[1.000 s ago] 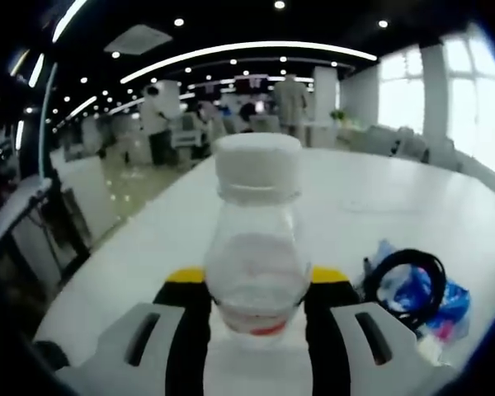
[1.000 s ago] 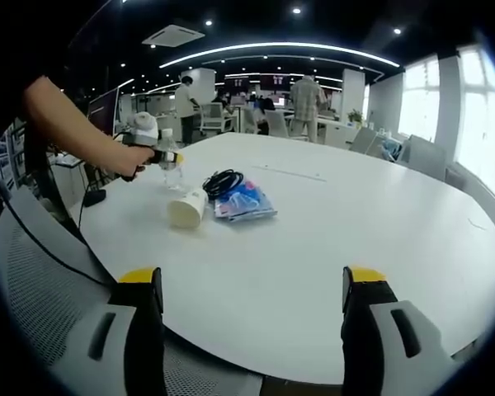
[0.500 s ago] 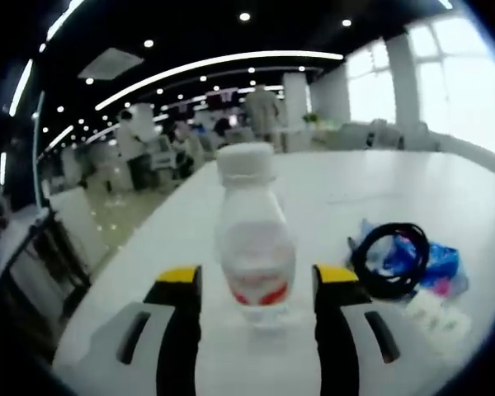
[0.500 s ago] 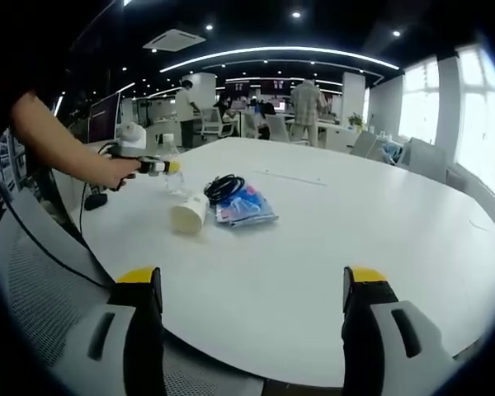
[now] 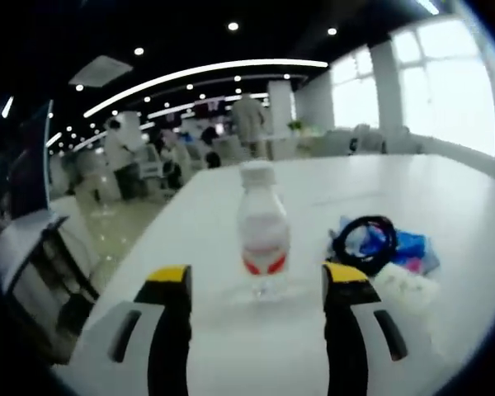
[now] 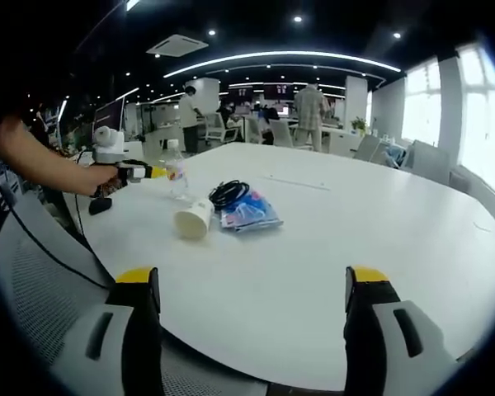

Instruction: Arrange the tabletop items into an orderly group along one side of the table until the central work area is clear of visible clutter.

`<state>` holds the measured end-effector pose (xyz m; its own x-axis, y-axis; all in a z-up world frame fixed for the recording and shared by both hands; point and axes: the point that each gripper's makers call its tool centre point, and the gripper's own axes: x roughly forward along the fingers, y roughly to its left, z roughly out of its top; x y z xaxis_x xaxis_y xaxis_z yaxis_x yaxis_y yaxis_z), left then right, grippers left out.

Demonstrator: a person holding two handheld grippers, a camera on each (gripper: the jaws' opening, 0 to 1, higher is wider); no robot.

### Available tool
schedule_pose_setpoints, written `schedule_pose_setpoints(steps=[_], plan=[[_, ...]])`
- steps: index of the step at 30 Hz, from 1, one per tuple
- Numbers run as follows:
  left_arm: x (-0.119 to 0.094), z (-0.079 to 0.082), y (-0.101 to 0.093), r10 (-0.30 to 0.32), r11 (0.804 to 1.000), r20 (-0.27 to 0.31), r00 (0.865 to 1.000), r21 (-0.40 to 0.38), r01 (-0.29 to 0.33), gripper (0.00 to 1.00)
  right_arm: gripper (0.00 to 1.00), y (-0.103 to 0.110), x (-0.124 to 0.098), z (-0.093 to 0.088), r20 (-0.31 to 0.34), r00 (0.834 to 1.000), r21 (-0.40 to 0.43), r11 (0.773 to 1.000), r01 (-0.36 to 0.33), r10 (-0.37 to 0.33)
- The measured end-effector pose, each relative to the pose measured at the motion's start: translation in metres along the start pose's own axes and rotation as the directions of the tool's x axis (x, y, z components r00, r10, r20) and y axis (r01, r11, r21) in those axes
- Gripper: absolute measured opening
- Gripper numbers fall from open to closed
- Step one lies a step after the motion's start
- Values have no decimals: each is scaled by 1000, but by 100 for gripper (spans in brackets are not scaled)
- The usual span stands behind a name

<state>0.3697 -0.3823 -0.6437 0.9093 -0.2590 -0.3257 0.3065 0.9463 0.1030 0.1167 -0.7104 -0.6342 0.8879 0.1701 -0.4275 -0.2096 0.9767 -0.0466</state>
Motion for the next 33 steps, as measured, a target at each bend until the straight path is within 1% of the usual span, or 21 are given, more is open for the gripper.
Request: schedule_pose_setpoints(steps=[2,3,5,6,7,9,12,14,15,16,17,19,20,22,24,26,27,29,32,33], plan=[[-9,-1,-4,-41,999,-16,999,-11,41,68,93,1,0,1,3,1000,-3,1000,-4,4],[-14,-1,-3,-45,999,-19,999,-8,45,69,94,2,0,1,3,1000,-4,1000,-6,6],[-22,-2,-7,-80,997,-24,997,-3,80,71,94,2,0,1,4,1000,-6,1000,-7,7],[-27,-7,-12,-113,994,-51,992,-17,112,70,94,2,0,1,4,1000,-7,1000,-8,8],[-36,-6,-15,-146,989,-50,988,-2,146,70,95,2,0,1,2,1000,-10,1000,-9,10],[-46,-6,-17,-169,986,-50,984,-10,168,73,95,3,0,1,2,1000,-12,1000,-11,11],[-62,-7,-23,-210,978,-57,976,-24,209,79,96,3,0,1,0,1000,-15,1000,-13,13],[-74,-9,-30,-251,968,-69,966,-40,249,80,96,4,0,0,-1,1000,-17,1000,-16,16],[-78,-9,-31,-257,966,-74,963,-39,255,81,96,4,0,0,-2,1000,-19,1000,-16,16],[-85,-9,-37,-286,958,-81,955,-27,284,83,96,4,0,0,-3,1000,-20,1000,-16,16],[-92,-9,-41,-302,953,-89,949,-17,301,86,96,5,0,0,-4,1000,-20,1000,-17,17],[-97,-9,-45,-314,949,-91,945,-11,314,88,97,5,-1,0,-5,1000,-19,1000,-18,18],[-108,-7,-52,-349,937,-90,933,-5,350,88,97,5,-1,0,-6,1000,-17,1000,-19,19],[-120,-10,-58,-375,926,-110,920,10,378,89,97,5,-1,0,-7,1000,-16,1000,-19,19],[-132,-15,-61,-391,918,-130,911,24,397,95,98,5,-1,0,-5,1000,-15,1000,-19,19],[-143,-18,-63,-394,915,-137,909,40,402,100,99,5,-1,-1,-9,1000,-13,1000,-17,17],[-147,-18,-64,-396,913,-137,908,51,406,99,99,5,-1,0,-9,1000,-13,1000,-16,16],[-155,-19,-64,-393,913,-127,911,62,402,100,100,4,-1,0,-7,1000,-8,1000,-12,11],[-161,-22,-68,-397,913,-128,909,48,406,100,100,3,-1,0,-11,1000,-5,1000,-5,5],[-163,-23,-70,-393,915,-134,910,44,401,100,100,3,-1,0,-11,1000,-4,1000,-6,6]])
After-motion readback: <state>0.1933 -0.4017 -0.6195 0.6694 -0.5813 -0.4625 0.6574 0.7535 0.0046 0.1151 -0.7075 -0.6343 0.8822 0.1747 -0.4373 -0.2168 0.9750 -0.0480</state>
